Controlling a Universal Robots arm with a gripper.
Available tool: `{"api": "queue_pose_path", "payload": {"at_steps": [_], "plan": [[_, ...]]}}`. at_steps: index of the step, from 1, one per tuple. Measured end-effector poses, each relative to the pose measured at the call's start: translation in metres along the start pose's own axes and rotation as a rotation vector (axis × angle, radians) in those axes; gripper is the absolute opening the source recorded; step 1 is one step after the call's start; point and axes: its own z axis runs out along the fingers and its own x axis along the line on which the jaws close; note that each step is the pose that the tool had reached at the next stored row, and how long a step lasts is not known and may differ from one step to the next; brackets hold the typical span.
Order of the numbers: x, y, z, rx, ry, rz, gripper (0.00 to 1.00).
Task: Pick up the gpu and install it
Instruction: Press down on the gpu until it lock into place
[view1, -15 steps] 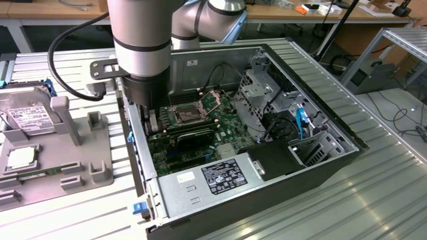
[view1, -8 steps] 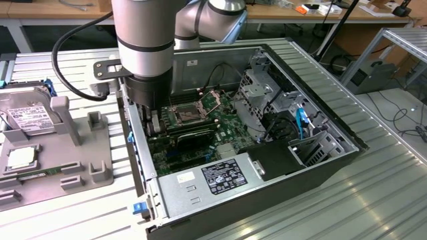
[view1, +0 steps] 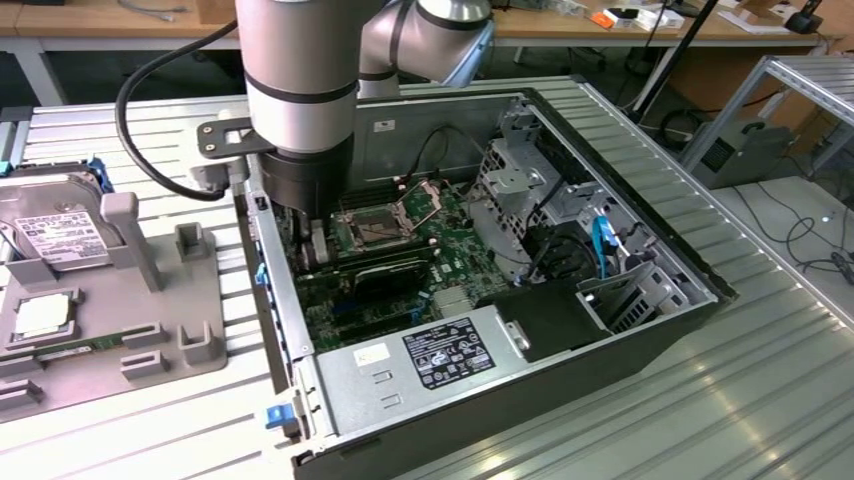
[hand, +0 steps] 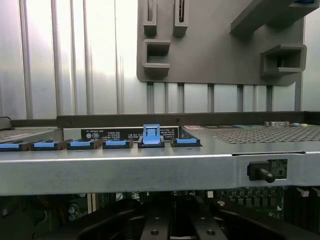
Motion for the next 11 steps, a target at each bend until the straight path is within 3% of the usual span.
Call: {"api": "queue_pose_path", "payload": {"at_steps": [11], "plan": [[0.0049, -0.0036, 0.0031, -0.0019, 0.0, 0.0, 0.11]]}}
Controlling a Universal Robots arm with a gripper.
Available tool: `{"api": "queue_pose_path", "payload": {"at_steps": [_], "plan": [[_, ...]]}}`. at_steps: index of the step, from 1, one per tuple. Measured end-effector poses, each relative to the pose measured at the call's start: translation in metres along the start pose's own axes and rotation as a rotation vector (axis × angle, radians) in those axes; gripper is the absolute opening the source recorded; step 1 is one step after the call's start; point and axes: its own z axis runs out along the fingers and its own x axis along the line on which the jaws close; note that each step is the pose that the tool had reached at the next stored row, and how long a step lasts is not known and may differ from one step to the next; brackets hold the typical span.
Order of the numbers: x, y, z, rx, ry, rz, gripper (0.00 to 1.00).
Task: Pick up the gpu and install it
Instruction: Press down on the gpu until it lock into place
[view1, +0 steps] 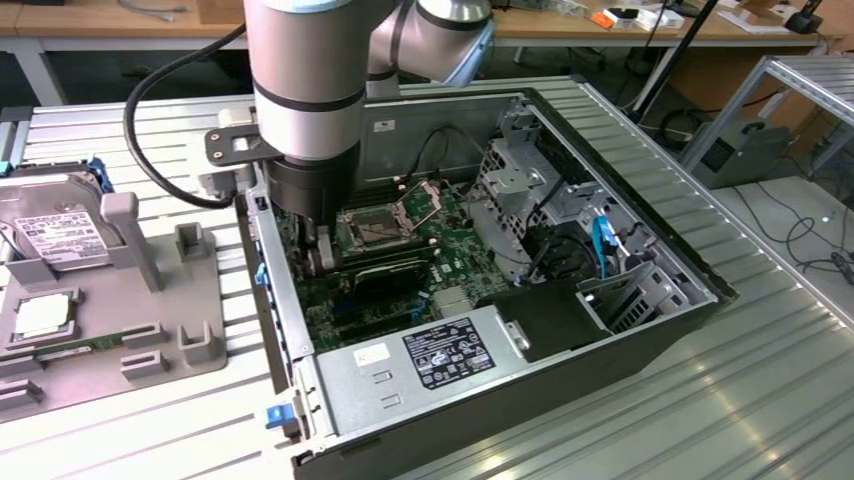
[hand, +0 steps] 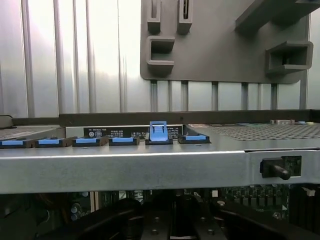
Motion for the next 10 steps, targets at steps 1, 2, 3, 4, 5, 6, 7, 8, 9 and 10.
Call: {"api": "queue_pose_path", "payload": {"at_steps": [1, 2, 3, 4, 5, 6, 7, 8, 9, 10], "plan": [[0.0001, -0.0015, 0.0003, -0.0007, 0.0, 0.0, 0.11], [0.0001, -0.0033, 0.0006, -0.0014, 0.0, 0.0, 0.11], [0.0, -0.0068, 0.0011, -0.0024, 0.0001, -0.001, 0.11], [0.0, -0.0098, 0.0015, -0.0029, 0.0, -0.002, 0.11], [0.0, -0.0104, 0.0016, -0.0028, -0.0001, -0.002, 0.11], [0.0, -0.0104, 0.0016, -0.0029, 0.0, -0.002, 0.11], [0.0, -0.0105, 0.0015, -0.003, 0.0003, -0.002, 0.11], [0.0, -0.0103, 0.0015, -0.0029, 0.0004, -0.002, 0.11], [0.0001, -0.0102, 0.0011, -0.0027, 0.0004, -0.002, 0.11], [0.0, -0.0099, -0.0003, -0.002, 0.0004, -0.002, 0.11]]}}
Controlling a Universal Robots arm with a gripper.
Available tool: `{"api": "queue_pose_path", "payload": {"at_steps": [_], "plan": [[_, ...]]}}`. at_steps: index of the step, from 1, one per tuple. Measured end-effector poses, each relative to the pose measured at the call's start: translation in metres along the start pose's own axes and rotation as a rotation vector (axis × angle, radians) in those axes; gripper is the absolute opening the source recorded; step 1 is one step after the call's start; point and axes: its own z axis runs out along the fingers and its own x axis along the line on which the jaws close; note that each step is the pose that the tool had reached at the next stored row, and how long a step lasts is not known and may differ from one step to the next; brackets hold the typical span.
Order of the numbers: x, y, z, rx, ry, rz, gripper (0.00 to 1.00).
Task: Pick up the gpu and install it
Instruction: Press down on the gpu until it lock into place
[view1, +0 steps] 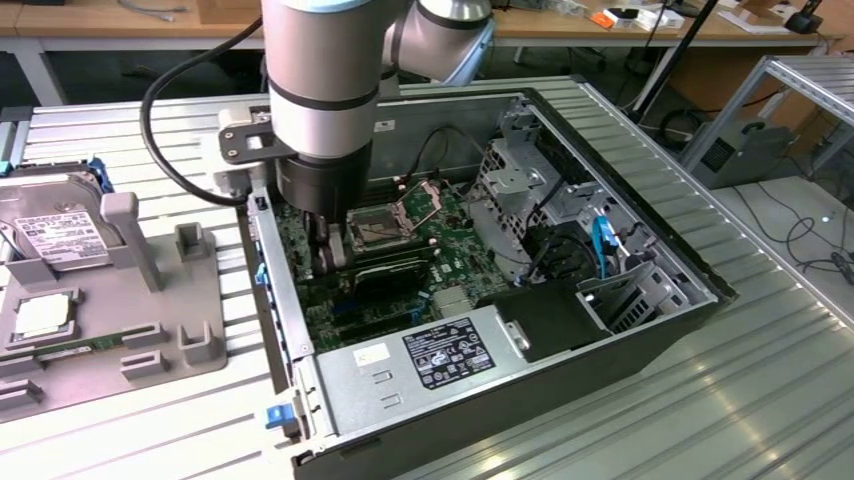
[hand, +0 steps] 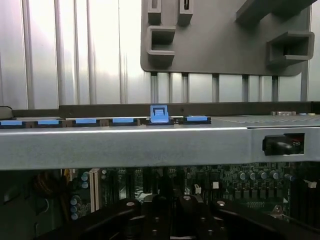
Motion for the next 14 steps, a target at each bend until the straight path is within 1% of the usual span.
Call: {"api": "queue_pose_path", "payload": {"at_steps": [4, 5, 7, 11, 14], "plan": [[0.0, 0.0004, -0.0088, 0.0014, -0.0002, 0.0, 0.11], [0.0, 0.002, -0.0098, 0.0034, -0.0002, 0.0, 0.11], [0.0, 0.0061, -0.0103, 0.0078, -0.0002, 0.0, 0.11], [0.0, 0.0123, -0.0103, 0.009, -0.0002, 0.0, 0.11], [0.0, 0.0144, -0.0103, 0.0091, -0.0002, 0.0, 0.11]]}}
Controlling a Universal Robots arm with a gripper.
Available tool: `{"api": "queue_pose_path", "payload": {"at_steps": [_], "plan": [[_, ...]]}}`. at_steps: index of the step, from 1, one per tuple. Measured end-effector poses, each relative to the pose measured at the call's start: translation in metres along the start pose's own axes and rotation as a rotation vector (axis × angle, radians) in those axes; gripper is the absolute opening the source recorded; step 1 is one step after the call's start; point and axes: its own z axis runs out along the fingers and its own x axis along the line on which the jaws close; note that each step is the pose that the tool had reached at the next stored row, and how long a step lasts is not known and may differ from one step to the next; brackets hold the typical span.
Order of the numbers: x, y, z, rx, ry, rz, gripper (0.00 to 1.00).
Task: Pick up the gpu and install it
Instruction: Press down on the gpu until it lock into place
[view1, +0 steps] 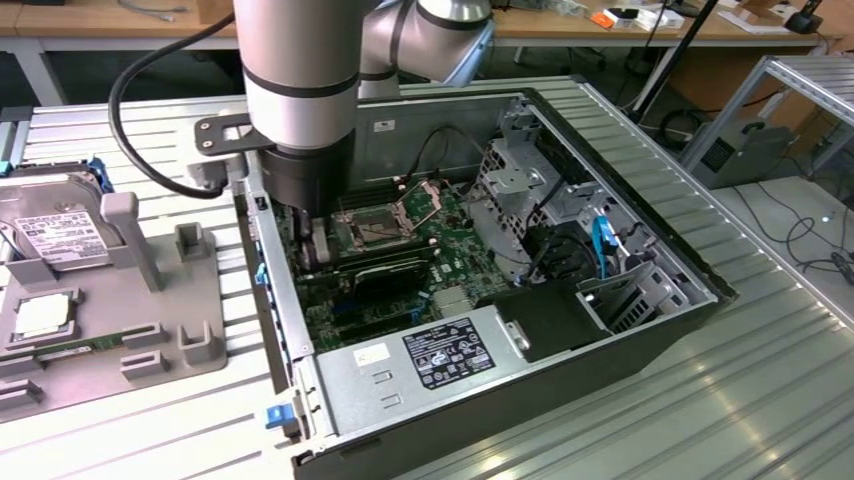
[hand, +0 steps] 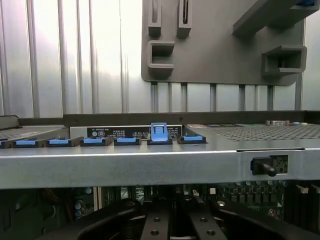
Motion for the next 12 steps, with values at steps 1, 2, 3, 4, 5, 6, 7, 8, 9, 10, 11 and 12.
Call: {"api": "queue_pose_path", "payload": {"at_steps": [1, 2, 3, 4, 5, 6, 7, 8, 9, 10, 11, 12], "plan": [[0.0, 0.0008, 0.0, 0.0, 0.0, 0.0, 0.11], [0.0, 0.0014, 0.0, 0.0001, 0.0, 0.0, 0.11], [0.0, 0.0019, 0.0, 0.0, 0.0, 0.0, 0.11], [0.0001, 0.0028, 0.0, 0.0001, -0.0001, 0.0, 0.11], [0.0, 0.0041, 0.0, 0.0001, 0.0, 0.0, 0.11], [0.0001, 0.005, 0.0, 0.0001, 0.0, 0.0, 0.11], [0.0001, 0.0063, 0.0, 0.0003, -0.0001, 0.0, 0.11], [0.0001, 0.0069, 0.0, 0.0003, -0.0001, 0.0, 0.11], [0.0001, 0.0081, 0.0, 0.0004, 0.0, 0.0, 0.11], [0.0002, 0.009, 0.0, 0.0005, -0.0001, 0.0, 0.11], [0.0003, 0.0096, -0.0001, 0.0004, 0.0, 0.0, 0.11], [0.0004, 0.01, 0.0, 0.0005, -0.0001, 0.0, 0.11]]}}
